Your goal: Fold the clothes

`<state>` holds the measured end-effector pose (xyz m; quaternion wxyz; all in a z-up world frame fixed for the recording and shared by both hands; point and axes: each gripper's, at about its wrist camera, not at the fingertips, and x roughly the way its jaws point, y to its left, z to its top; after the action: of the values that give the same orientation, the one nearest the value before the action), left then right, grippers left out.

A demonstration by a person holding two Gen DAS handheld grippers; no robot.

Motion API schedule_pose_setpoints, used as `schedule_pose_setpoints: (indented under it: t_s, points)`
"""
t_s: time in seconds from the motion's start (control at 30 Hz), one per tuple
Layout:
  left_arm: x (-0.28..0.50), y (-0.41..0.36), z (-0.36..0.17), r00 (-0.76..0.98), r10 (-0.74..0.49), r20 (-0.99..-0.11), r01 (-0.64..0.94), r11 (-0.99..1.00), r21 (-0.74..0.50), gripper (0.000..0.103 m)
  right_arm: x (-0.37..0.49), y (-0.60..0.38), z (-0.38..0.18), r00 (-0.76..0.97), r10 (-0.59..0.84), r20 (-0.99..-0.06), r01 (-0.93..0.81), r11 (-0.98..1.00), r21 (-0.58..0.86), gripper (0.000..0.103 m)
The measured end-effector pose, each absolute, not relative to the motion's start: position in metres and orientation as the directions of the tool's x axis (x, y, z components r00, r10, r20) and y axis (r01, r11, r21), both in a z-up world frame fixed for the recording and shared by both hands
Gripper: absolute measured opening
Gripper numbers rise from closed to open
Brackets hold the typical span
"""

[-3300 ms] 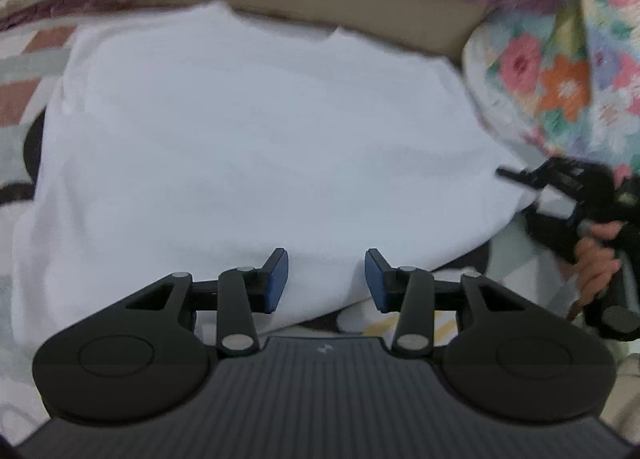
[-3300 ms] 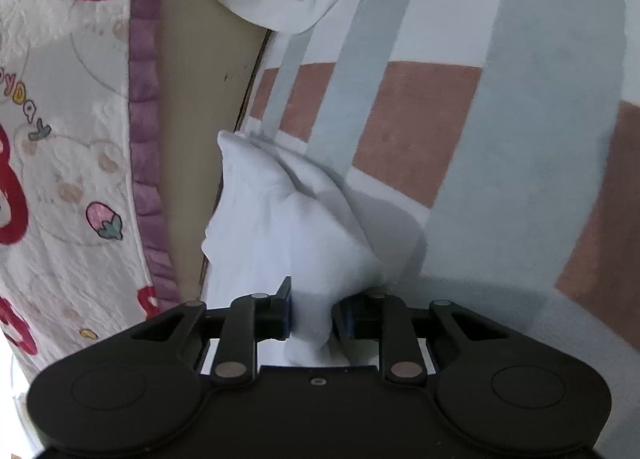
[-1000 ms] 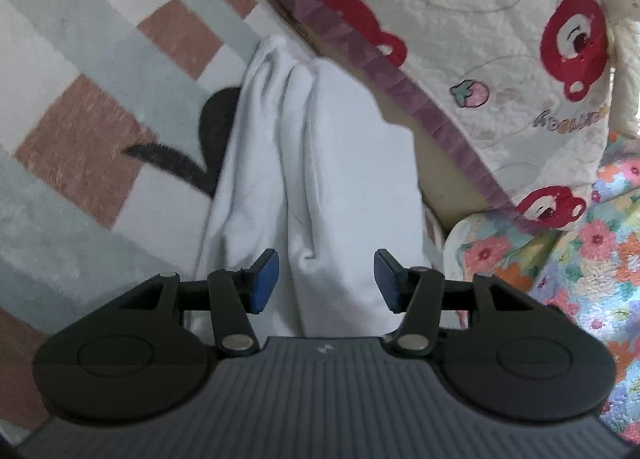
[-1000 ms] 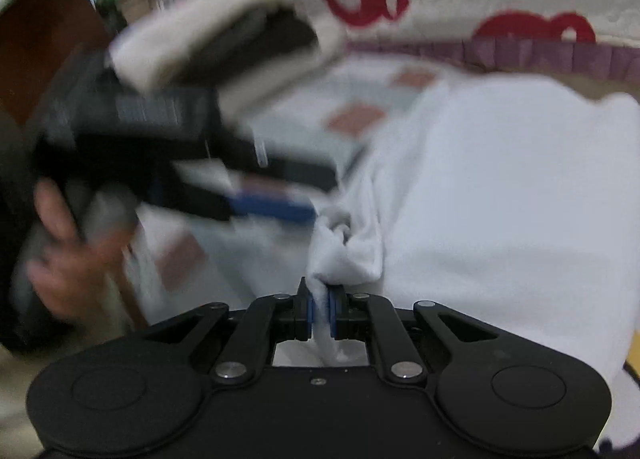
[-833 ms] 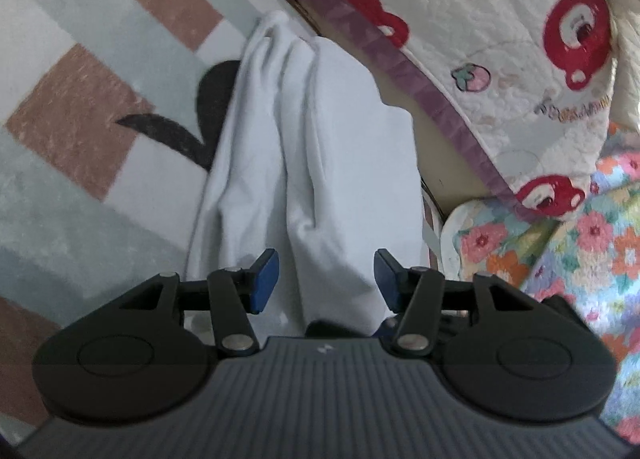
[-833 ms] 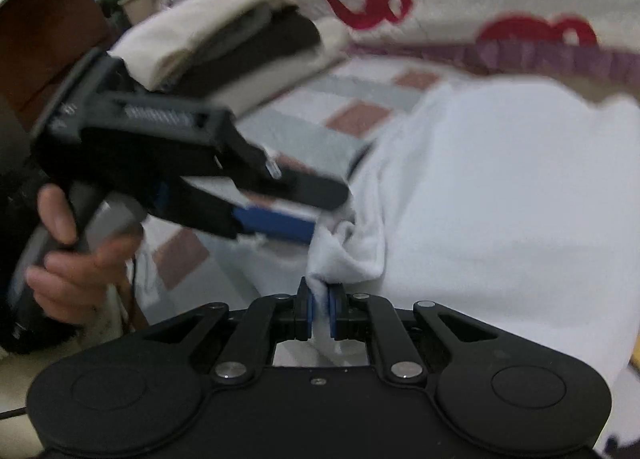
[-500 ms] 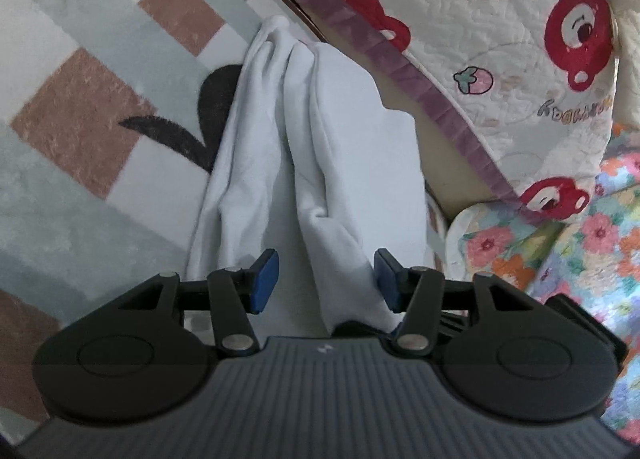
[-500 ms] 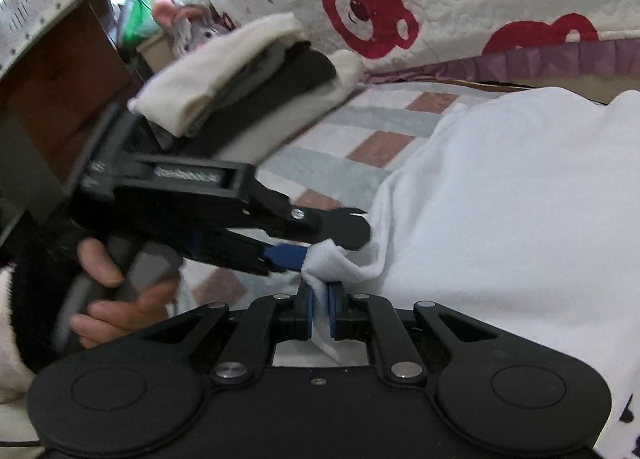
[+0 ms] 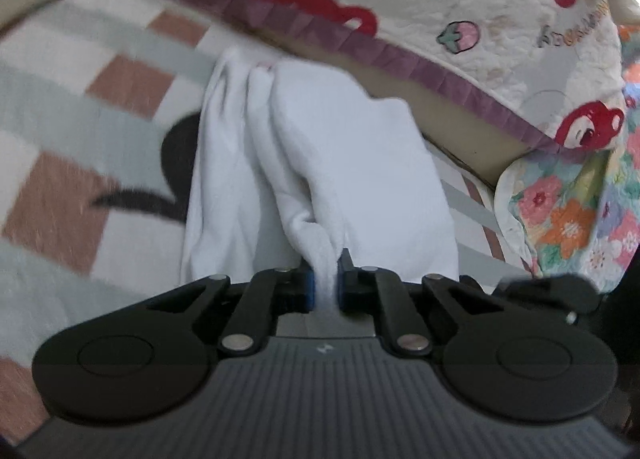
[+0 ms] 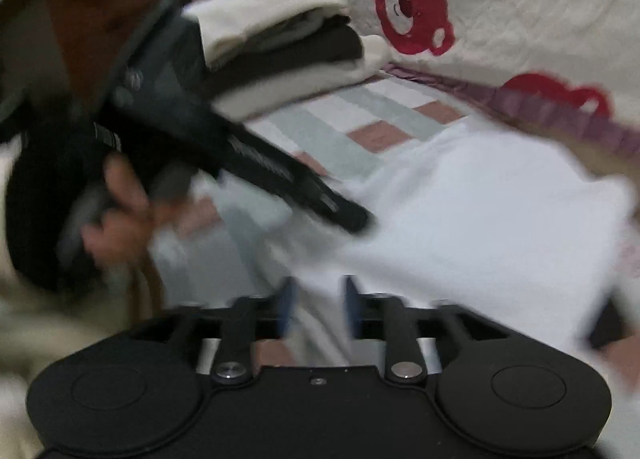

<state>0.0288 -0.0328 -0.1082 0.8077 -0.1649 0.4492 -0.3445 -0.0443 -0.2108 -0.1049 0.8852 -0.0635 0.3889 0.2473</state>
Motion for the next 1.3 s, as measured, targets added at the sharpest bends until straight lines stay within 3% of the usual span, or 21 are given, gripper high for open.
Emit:
schedule_pose_setpoints:
  t_s: [0.1, 0.27, 0.5, 0.63, 0.77, 0.97, 1.13, 1.3]
  points:
    - [0.03, -0.035, -0.111, 0.358, -0.699, -0.619, 0.402, 0.714, -0.573, 0.009, -0.057, -0.237, -0.104, 0.573, 0.243, -0.783, -0.398, 0.917, -0.007, 0.047]
    - [0.032, -0.038, -0.115, 0.356, -0.69, -0.631, 0.392, 0.723, -0.569, 0.009, -0.075, -0.237, -0.118, 0.457, 0.135, -0.879, -0.444, 0.891, -0.095, 0.048]
    - [0.031, -0.038, -0.112, 0.412, -0.659, -0.63, 0.4, 0.752, -0.525, 0.009, -0.061, -0.232, -0.131, 0.469, 0.107, -0.877, -0.369, 0.926, -0.084, 0.05]
    - [0.028, -0.04, -0.099, 0.443, -0.656, -0.611, 0.459, 0.751, -0.474, 0.009, -0.065, -0.24, -0.126, 0.485, 0.158, -0.86, -0.321, 0.947, -0.007, 0.051]
    - [0.017, -0.038, -0.072, 0.521, -0.666, -0.533, 0.513, 0.744, -0.428, 0.009, -0.067, -0.243, -0.129, 0.483, 0.174, -0.858, -0.295, 0.955, 0.028, 0.051]
    - [0.024, -0.021, -0.089, 0.48, -0.623, -0.617, 0.401, 0.782, -0.478, 0.009, -0.07, -0.237, -0.114, 0.469, 0.2, -0.86, -0.379, 0.925, 0.008, 0.051]
    - [0.03, -0.005, -0.109, 0.421, -0.59, -0.689, 0.302, 0.808, -0.506, 0.009, -0.053, -0.239, -0.102, 0.54, 0.163, -0.826, -0.349, 0.936, -0.044, 0.051]
    - [0.037, 0.013, -0.111, 0.39, -0.667, -0.634, 0.249, 0.74, -0.625, 0.008, -0.032, -0.237, -0.095, 0.595, 0.132, -0.793, -0.345, 0.933, -0.104, 0.052]
